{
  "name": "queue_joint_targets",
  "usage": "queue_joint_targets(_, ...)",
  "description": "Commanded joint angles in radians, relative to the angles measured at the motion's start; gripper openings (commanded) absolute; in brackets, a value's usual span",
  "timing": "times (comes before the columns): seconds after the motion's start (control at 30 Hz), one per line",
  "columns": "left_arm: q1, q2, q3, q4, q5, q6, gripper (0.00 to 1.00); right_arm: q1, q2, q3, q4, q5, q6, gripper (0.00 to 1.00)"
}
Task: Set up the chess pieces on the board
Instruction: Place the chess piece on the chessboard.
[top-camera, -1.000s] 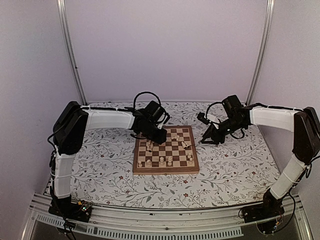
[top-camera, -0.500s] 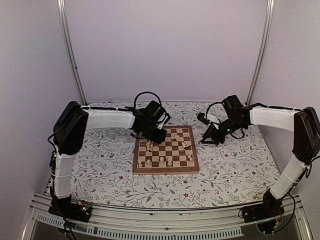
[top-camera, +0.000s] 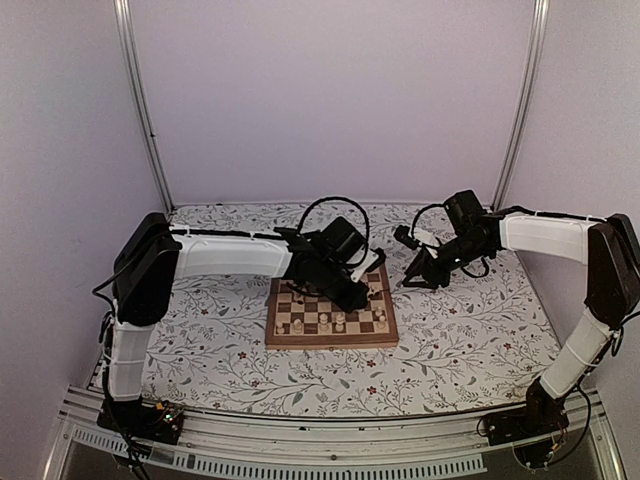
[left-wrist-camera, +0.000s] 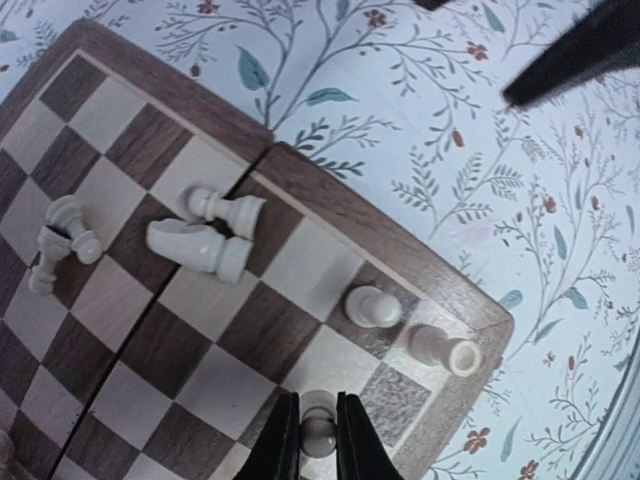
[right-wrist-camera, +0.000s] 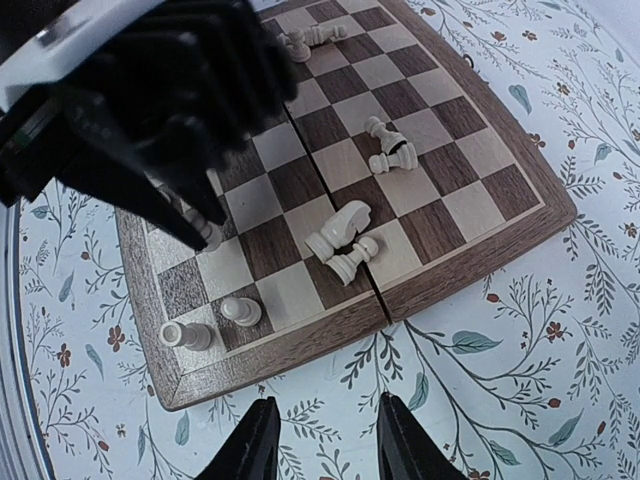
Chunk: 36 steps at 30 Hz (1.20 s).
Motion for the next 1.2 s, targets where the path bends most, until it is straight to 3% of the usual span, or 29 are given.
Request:
queue_joint_targets(0.0,-0.020,-0.019,0.050,-0.036,0.049,0.044,0.13,-0.003,0.007,-0.009,0.012,0.005,-0.008,0.35)
queue_joint_targets(0.77,-0.028,0.099,0.148,-0.107,0.040,0.072,0.15,-0.003,0.006,-0.012,0.009,0.002,-0.011,0.35)
queue_joint_targets(1.17,-0.027,0.100,0.208,-0.144,0.036,0.082,0.34,-0.003,0.014,-0.003,0.007,-0.005,-0.005,0.36)
